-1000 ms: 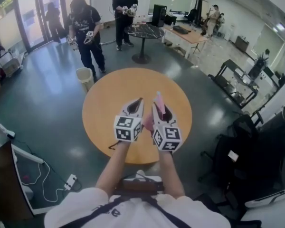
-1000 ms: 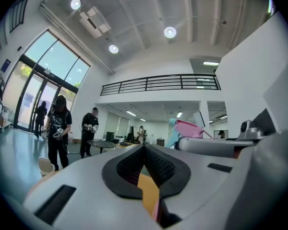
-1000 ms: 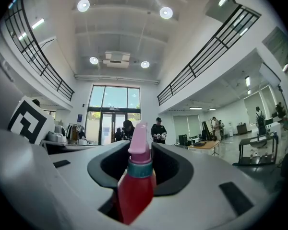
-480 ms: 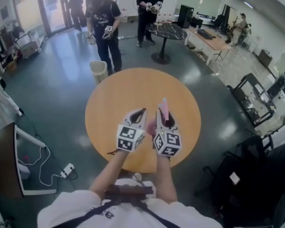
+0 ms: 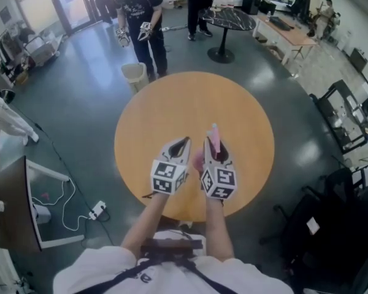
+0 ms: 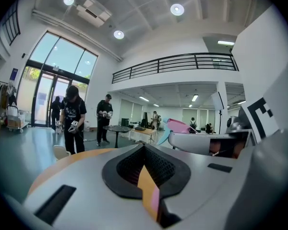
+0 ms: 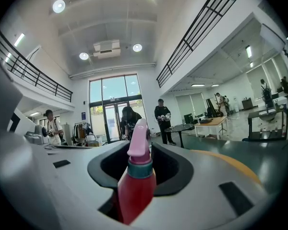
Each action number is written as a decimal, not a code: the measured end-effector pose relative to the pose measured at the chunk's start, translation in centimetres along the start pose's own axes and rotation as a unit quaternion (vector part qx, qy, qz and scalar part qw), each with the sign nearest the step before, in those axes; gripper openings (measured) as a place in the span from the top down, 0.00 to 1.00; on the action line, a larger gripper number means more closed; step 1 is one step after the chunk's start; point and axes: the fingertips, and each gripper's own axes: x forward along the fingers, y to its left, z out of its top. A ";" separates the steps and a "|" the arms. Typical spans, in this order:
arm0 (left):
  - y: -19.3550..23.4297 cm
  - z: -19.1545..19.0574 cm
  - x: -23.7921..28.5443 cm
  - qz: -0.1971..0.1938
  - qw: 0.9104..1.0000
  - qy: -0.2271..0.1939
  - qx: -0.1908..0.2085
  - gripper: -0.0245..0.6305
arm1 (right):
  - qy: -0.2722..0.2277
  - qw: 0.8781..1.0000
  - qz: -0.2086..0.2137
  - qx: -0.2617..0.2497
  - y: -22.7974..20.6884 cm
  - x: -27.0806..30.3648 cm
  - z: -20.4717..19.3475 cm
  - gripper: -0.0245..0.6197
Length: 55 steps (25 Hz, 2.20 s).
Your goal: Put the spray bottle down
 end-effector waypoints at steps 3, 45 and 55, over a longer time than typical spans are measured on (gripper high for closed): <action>0.0 -0.7 1.3 0.000 1.000 0.007 -0.008 0.95 | 0.015 1.000 -0.007 0.001 -1.0 0.6 -0.9 0.72; 10.3 -14.5 17.0 -0.036 0.981 0.166 -0.090 0.95 | 0.132 0.989 -0.049 -0.050 -7.2 21.7 -14.7 0.71; 11.5 -16.0 16.3 -0.021 0.979 0.178 -0.096 0.95 | 0.115 0.988 -0.045 -0.093 -6.2 20.4 -14.9 0.71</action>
